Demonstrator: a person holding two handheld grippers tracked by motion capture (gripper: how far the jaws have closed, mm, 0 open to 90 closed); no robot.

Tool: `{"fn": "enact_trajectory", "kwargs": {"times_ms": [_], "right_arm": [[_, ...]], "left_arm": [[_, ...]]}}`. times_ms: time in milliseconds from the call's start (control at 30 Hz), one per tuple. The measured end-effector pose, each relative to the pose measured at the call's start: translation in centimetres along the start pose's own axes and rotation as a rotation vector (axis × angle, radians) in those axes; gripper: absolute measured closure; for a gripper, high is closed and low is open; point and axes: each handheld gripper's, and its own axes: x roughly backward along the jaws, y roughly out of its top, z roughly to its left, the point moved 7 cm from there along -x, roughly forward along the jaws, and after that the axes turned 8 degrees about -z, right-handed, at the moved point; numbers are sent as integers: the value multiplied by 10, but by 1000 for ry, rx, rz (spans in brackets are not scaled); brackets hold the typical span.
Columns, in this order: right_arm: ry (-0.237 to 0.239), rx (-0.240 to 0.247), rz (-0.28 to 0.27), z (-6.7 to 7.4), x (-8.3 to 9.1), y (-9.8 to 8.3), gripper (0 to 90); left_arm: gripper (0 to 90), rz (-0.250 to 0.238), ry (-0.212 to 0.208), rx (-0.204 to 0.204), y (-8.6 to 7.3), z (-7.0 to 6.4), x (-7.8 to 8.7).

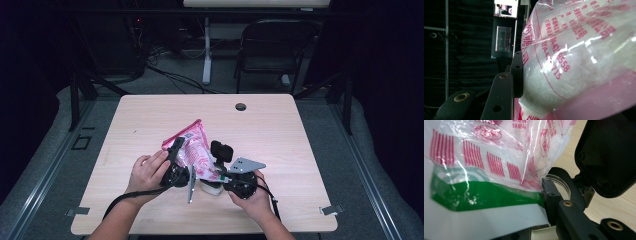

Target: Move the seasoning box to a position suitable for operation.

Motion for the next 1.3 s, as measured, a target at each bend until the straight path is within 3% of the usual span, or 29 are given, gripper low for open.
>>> {"fn": "enact_trajectory", "kwargs": {"times_ms": [467, 800, 1300], "right_arm": [[6, -2, 4, 1, -1, -1, 883], [-16, -6, 8, -3, 0, -2, 884], [-18, -9, 0, -3, 0, -1, 879]], "left_arm": [[676, -8, 1, 17, 2, 1, 2], [677, -15, -5, 22, 6, 0, 3], [682, -10, -6, 5, 4, -1, 2]]}}
